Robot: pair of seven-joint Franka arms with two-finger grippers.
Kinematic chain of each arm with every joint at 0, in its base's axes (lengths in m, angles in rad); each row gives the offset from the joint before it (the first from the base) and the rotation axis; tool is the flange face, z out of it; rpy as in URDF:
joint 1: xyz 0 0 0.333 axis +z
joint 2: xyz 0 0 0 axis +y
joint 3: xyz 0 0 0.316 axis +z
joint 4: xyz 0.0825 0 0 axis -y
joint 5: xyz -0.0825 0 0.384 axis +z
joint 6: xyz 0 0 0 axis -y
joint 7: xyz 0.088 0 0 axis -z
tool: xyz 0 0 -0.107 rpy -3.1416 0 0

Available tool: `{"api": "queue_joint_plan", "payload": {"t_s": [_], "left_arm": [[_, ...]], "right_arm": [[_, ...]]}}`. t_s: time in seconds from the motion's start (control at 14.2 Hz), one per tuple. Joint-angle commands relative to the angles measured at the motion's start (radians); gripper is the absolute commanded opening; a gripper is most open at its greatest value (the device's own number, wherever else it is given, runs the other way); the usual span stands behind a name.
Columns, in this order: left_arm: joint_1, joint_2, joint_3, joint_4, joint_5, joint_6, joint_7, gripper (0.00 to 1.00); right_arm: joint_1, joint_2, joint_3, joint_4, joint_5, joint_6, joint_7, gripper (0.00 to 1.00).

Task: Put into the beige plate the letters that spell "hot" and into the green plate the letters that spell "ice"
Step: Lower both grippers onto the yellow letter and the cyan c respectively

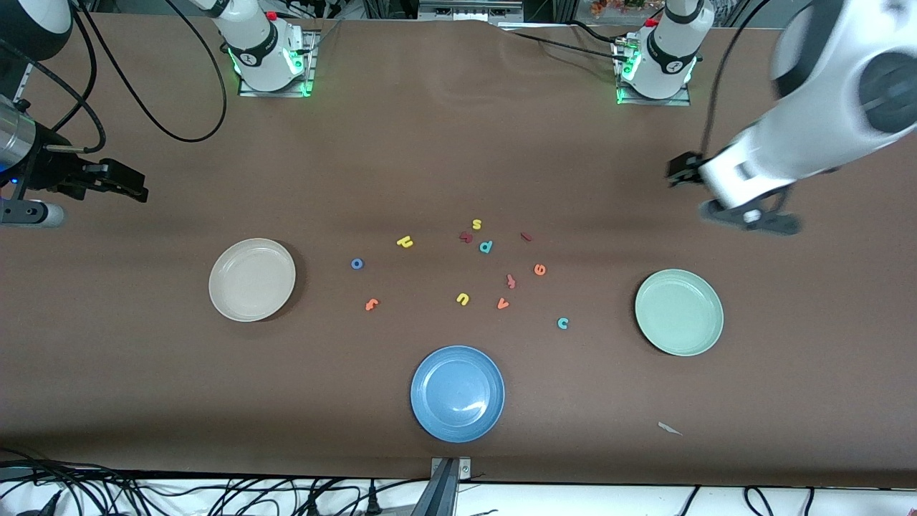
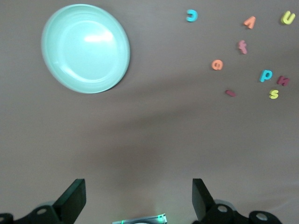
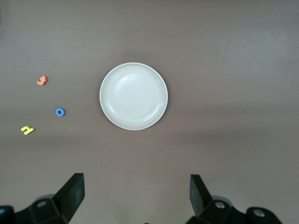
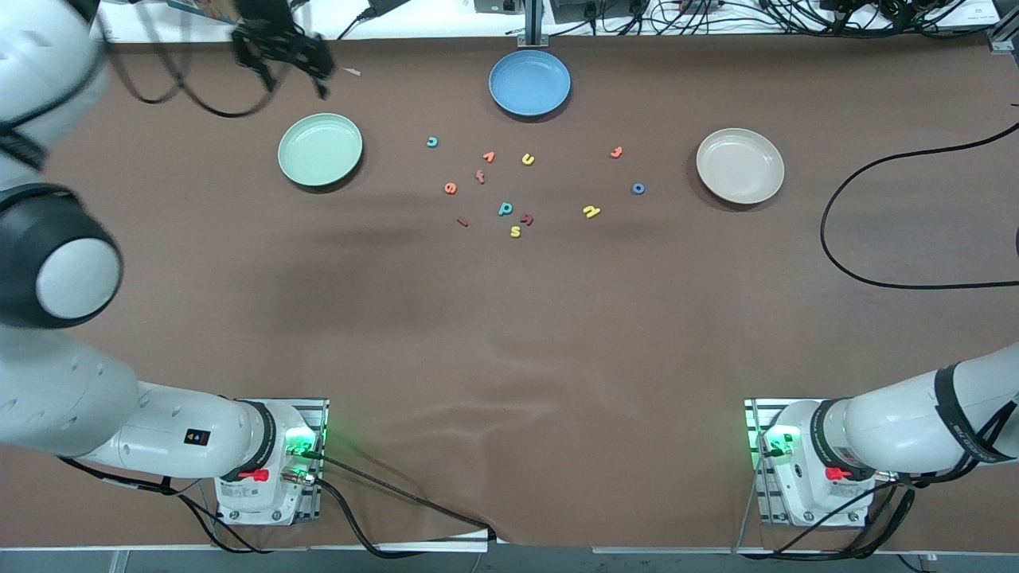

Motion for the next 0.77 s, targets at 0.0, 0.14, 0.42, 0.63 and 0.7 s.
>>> {"api": "queue_joint_plan", "payload": {"t_s": [0.0,0.14,0.42,0.63,0.7], "left_arm": [[-0.076,0.151,0.003,0.11,0.0,0.05,-0.074,1.0],[-0.14,0.241,0.001,0.115,-0.009,0.16,-0.086,1.0],[-0.166,0.404,0.003,0.124,-0.041,0.433,-0.109,1.0],[-0.198,0.51,0.003,0.125,-0.03,0.585,-0.109,1.0],[-0.206,0.539,0.004,0.124,-0.029,0.636,-0.107,1.0]], "right_arm": [[0.006,0.002,0.0,-0.007,0.016,-0.003,0.0,1.0],[0.022,0.002,0.001,-0.044,0.018,0.013,0.0,1.0],[0.036,-0.007,0.023,-0.14,0.027,0.111,0.096,1.0],[0.036,-0.01,0.103,-0.229,0.026,0.217,0.239,1.0],[0.036,-0.008,0.128,-0.262,0.027,0.258,0.289,1.0]]}}
